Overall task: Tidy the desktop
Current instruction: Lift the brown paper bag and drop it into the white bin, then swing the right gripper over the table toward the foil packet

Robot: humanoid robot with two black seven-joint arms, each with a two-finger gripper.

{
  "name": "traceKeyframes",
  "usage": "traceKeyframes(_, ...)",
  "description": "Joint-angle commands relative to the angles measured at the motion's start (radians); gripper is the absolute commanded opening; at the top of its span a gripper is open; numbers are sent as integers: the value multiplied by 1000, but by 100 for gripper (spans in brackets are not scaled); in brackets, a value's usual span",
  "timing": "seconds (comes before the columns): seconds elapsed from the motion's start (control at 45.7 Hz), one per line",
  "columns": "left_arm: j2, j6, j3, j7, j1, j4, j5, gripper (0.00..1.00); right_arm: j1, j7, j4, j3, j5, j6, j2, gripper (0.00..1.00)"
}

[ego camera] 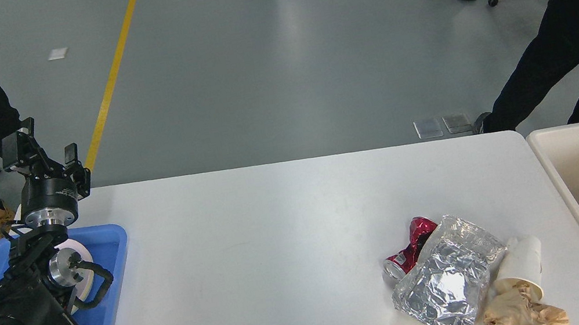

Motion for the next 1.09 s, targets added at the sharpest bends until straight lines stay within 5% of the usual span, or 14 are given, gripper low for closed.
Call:
traceKeyframes(0.0, 0, 0, -2, 0, 0, 0, 0, 96, -107, 1, -16, -2, -2, -118, 46, 58)
traceKeyframes(0.022, 0, 0, -2, 0, 0, 0, 0, 96, -122, 4, -34, -2, -2, -151, 55, 91)
traceKeyframes(0.044, 0, 0, 0, 0, 0, 0, 0, 96, -129, 4, -53, 0, -2, -170, 61, 100)
traceKeyframes(0.394, 0, 0, 0, 0, 0, 0, 0, 96, -149, 4, -88, 1, -2, -192, 132, 100)
traceKeyframes(0.612, 0, 0, 0, 0, 0, 0, 0, 96, 43, 4, -81, -100, -3, -164, 192, 100)
traceKeyframes(0.721, 0, 0, 0, 0, 0, 0, 0, 96, 212, 4, -55, -221, 1, -54, 238, 100)
traceKeyframes(1.071, 0, 0, 0, 0, 0, 0, 0, 96, 727, 4, 195, -456, 6, 557, 462, 100)
